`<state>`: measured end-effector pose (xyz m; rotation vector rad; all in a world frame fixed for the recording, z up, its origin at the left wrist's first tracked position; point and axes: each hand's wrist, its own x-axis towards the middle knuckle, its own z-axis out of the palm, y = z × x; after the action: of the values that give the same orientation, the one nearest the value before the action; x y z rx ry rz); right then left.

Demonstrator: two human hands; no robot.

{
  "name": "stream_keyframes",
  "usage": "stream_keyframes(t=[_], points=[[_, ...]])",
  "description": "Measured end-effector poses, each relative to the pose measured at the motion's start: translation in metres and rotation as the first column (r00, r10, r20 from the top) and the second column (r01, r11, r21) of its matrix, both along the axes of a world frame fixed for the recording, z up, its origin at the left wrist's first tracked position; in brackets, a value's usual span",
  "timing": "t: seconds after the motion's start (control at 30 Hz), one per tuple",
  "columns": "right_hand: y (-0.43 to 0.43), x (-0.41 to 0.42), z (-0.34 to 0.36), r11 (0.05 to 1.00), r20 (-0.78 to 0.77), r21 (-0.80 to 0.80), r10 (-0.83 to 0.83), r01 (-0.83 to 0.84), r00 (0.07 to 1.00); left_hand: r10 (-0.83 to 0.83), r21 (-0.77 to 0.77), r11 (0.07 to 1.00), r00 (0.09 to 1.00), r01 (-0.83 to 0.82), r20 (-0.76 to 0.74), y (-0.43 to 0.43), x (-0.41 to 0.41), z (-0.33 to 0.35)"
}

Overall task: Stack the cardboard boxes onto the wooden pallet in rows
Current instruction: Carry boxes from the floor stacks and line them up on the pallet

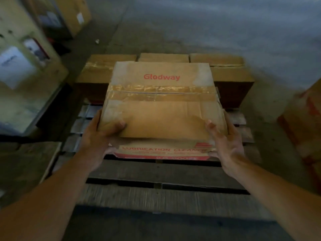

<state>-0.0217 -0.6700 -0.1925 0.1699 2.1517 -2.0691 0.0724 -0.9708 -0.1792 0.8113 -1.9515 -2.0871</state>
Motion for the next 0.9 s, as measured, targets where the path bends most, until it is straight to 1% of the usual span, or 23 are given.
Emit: stream_keyframes(t=[0.07, 0.13, 0.27, 0.37, 0.47, 0.53, 0.63, 0.73, 0.83, 0.9], points=[[-0.048, -0.001, -0.021, 0.998, 0.035, 0.006, 0.064, -0.065, 0.997, 0.035, 0.013, 0.999, 0.999, -0.035, 0.022, -0.043, 0.013, -0.022], [-0.096, 0.0, -0.041, 0.996, 0.062, 0.012, 0.091, -0.092, 0.994, 0.094, 0.0, 0.996, 0.994, -0.095, 0.055, -0.087, 0.022, -0.04], [-0.214, -0.002, -0.092, 0.996, 0.128, 0.003, 0.084, -0.085, 0.988, 0.119, 0.028, 0.992, 0.988, -0.122, 0.095, -0.205, 0.018, -0.082], [-0.296, -0.002, -0.118, 0.994, 0.13, 0.065, 0.074, -0.083, 0.989, 0.127, 0.033, 0.991, 0.981, -0.134, 0.146, -0.281, 0.015, -0.103], [-0.354, -0.007, -0.138, 0.995, 0.155, 0.086, 0.046, -0.06, 0.987, 0.133, 0.024, 0.99, 0.975, -0.139, 0.178, -0.344, 0.006, -0.12], [-0.382, -0.012, -0.148, 0.995, 0.175, 0.082, 0.043, -0.058, 0.984, 0.112, 0.017, 0.993, 0.976, -0.117, 0.188, -0.374, -0.003, -0.132], [-0.409, -0.026, -0.159, 0.995, 0.187, 0.098, -0.01, -0.009, 0.982, 0.093, 0.016, 0.995, 0.976, -0.098, 0.199, -0.399, -0.02, -0.146], [-0.416, -0.04, -0.171, 0.992, 0.219, 0.115, -0.07, 0.046, 0.973, 0.06, 0.042, 0.997, 0.978, -0.07, 0.201, -0.408, -0.035, -0.159], [-0.417, -0.042, -0.18, 0.989, 0.225, 0.145, -0.068, 0.036, 0.972, 0.057, 0.061, 0.996, 0.976, -0.071, 0.209, -0.41, -0.042, -0.169], [-0.416, -0.039, -0.186, 0.991, 0.227, 0.131, -0.07, 0.041, 0.971, 0.067, 0.065, 0.994, 0.973, -0.083, 0.221, -0.412, -0.043, -0.175]])
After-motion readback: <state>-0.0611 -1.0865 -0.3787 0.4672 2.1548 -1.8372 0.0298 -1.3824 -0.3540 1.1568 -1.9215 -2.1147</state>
